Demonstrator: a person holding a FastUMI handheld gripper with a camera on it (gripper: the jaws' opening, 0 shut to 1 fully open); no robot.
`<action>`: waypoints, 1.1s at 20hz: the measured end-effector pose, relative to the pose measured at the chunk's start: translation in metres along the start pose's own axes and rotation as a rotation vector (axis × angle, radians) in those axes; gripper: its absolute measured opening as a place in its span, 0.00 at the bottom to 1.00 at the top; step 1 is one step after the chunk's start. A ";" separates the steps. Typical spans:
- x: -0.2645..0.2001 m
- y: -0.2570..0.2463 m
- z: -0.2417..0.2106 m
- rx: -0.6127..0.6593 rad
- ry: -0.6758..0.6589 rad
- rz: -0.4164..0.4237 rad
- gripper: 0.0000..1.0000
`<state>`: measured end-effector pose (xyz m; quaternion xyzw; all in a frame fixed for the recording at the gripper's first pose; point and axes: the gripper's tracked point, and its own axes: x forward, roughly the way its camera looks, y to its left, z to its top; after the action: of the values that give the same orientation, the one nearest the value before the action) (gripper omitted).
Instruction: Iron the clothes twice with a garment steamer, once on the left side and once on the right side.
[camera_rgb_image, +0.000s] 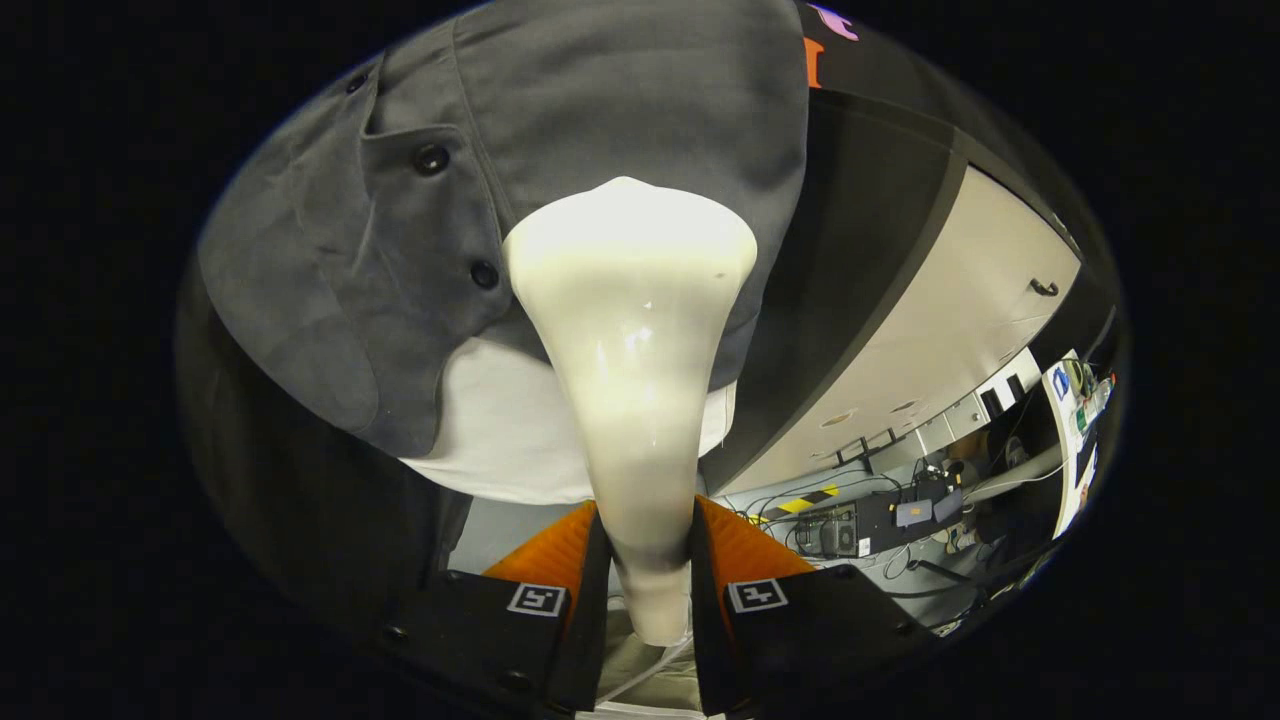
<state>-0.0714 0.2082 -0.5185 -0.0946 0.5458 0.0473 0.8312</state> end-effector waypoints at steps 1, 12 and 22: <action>0.003 0.000 -0.004 -0.001 0.011 0.000 0.45; 0.007 -0.010 -0.041 -0.049 0.078 0.046 0.45; -0.088 -0.012 0.004 -0.054 -0.078 0.096 0.45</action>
<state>-0.1009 0.1991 -0.4351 -0.0887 0.5155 0.1056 0.8457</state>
